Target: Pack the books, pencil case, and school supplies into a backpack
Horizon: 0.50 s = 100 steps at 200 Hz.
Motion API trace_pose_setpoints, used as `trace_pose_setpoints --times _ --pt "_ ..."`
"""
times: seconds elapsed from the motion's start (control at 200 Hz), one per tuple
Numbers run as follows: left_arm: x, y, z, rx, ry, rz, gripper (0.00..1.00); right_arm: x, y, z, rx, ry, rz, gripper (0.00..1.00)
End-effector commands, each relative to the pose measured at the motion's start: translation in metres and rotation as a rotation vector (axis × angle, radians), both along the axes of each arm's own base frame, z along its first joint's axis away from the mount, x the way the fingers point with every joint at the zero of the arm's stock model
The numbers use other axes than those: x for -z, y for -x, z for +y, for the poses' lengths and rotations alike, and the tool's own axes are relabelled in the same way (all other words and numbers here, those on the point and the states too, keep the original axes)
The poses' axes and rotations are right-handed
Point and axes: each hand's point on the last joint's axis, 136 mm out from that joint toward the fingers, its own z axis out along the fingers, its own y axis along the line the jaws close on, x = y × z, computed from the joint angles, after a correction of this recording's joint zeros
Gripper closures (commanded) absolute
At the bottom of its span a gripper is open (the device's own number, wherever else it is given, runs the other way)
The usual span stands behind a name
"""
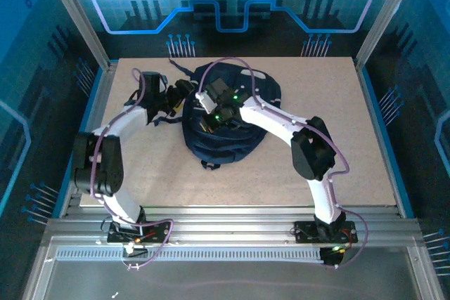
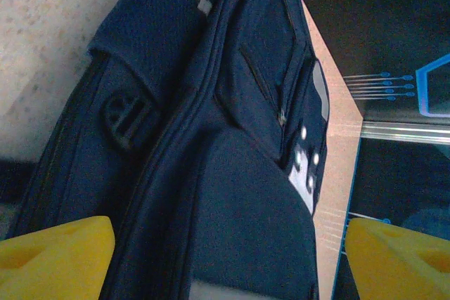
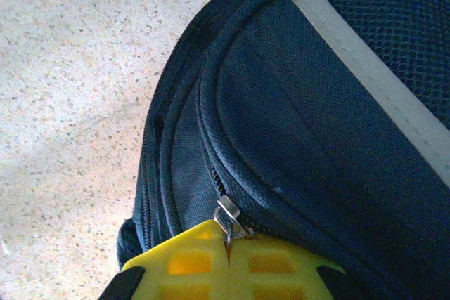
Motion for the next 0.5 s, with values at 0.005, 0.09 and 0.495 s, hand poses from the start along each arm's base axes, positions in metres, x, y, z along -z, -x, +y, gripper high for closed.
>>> trace_pose_setpoints --times 0.005,0.09,0.495 --pt "0.027 0.037 0.001 -0.036 0.023 0.122 0.14 -0.018 -0.022 0.005 0.072 -0.113 0.003 1.0" --pt "0.038 0.052 -0.005 -0.068 0.055 0.152 0.14 -0.02 -0.02 0.005 0.092 -0.132 0.036 1.0" --pt "0.069 0.037 -0.041 -0.158 0.155 0.125 0.55 -0.021 0.016 0.002 0.119 -0.22 0.186 1.0"
